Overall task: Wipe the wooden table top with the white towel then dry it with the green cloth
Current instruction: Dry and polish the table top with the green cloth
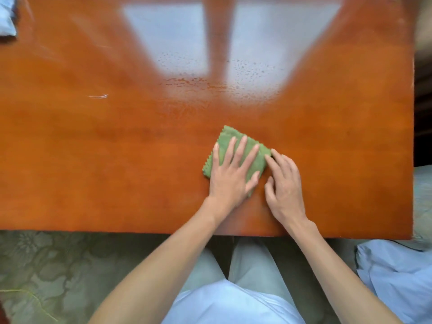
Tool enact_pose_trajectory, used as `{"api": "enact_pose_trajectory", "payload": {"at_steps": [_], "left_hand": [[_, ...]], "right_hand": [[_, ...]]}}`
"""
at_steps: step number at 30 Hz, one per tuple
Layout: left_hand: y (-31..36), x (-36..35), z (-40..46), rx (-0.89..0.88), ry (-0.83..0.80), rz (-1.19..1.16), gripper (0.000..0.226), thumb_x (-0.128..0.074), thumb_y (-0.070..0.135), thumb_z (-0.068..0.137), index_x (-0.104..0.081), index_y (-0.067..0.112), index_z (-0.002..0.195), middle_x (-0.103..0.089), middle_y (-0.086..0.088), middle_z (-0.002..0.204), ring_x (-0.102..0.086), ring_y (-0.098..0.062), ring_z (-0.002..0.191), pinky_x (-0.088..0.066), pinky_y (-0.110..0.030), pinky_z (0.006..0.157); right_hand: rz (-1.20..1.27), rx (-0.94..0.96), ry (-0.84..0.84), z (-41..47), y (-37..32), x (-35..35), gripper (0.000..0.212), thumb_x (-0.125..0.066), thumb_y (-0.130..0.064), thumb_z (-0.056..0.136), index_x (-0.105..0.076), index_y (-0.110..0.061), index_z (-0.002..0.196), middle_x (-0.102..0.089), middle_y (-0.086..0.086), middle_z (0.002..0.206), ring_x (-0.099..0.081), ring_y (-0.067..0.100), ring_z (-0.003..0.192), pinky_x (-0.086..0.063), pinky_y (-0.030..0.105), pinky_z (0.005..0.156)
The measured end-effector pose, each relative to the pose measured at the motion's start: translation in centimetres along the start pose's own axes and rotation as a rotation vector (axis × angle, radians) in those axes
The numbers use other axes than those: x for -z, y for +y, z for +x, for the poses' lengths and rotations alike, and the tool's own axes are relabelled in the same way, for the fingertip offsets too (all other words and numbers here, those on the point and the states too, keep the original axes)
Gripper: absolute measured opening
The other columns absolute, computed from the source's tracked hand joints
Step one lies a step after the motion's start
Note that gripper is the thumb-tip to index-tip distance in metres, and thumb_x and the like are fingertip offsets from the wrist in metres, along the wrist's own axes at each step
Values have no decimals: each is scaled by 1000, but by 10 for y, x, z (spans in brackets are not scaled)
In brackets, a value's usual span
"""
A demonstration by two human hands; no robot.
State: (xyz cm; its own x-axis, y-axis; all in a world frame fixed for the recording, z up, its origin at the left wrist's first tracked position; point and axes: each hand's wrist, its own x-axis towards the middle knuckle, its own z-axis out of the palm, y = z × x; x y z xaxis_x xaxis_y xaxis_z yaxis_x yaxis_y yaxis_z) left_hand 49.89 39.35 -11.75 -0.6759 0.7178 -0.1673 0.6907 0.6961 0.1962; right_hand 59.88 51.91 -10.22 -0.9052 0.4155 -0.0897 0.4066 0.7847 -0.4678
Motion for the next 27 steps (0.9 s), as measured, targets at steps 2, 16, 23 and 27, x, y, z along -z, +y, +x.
{"api": "enact_pose_trajectory", "payload": {"at_steps": [2, 16, 23, 27], "left_hand": [[-27, 10, 26, 24, 21, 8, 63, -39, 52, 96, -34, 28, 154, -28, -7, 162, -25, -30, 149, -17, -61, 118], [-154, 19, -68, 780, 108, -70, 62, -21, 49, 100, -14, 26, 157, -14, -10, 164, -12, -34, 150, -10, -64, 117], [-33, -10, -122, 716, 18, -39, 62, -27, 41, 100, -24, 15, 156, -20, -20, 161, -21, -42, 147, -16, -68, 114], [45, -23, -114, 455, -37, 14, 62, -31, 43, 99, -28, 16, 155, -23, -21, 161, -25, -42, 147, -21, -69, 112]], "right_hand": [[-28, -47, 22, 2, 16, 8, 52, -50, -7, 94, -42, -16, 145, -39, 5, 152, -31, 24, 142, -23, 38, 119], [-135, -145, 68, 10, 100, 35, 47, -39, -27, 99, -39, -23, 145, -29, 1, 158, -24, 24, 144, -18, 45, 120], [-162, -135, 82, 9, 104, 31, 49, -43, -25, 97, -40, -23, 145, -31, 3, 157, -26, 25, 144, -16, 44, 120], [-138, -162, 79, 11, 102, 31, 49, -43, -26, 96, -41, -24, 145, -32, 3, 157, -26, 24, 144, -18, 46, 120]]}}
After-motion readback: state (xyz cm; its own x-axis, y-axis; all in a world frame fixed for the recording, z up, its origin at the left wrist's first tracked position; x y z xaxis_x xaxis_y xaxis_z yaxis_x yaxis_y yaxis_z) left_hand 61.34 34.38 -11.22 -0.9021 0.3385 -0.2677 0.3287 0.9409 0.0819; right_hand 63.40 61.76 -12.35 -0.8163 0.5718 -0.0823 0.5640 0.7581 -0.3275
